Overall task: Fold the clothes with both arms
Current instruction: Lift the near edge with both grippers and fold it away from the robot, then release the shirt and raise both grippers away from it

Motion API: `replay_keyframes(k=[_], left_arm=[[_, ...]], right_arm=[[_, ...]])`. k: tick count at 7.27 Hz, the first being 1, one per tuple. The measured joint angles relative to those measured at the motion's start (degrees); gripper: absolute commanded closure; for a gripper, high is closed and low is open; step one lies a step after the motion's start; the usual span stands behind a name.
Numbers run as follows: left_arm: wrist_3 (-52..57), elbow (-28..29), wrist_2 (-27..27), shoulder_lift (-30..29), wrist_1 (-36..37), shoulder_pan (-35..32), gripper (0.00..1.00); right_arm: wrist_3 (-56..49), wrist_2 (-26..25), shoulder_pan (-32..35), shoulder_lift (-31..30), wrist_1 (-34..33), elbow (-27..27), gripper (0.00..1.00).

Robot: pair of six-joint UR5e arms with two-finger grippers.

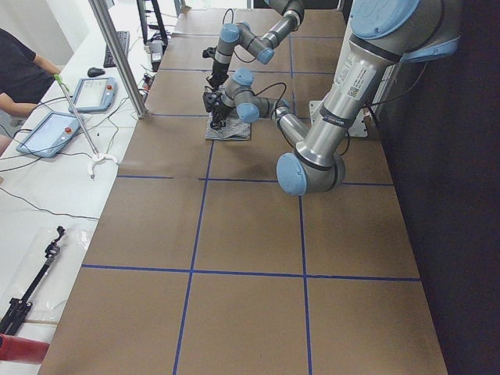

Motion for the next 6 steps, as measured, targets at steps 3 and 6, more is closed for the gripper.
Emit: replay_keyframes(k=[3, 6], left_arm=[[3.71, 14.82, 0.55, -3.82, -12.88, -3.67, 0.46], [5.32, 17.86, -0.3, -4.18, -20.03, -5.78, 0.78]], right_arm=[[-4.3, 0.93, 2.53, 1.61, 11.28, -11.96, 0.0], [-7.91, 1.34, 4.15, 2.99, 14.76, -16.43, 0.0]])
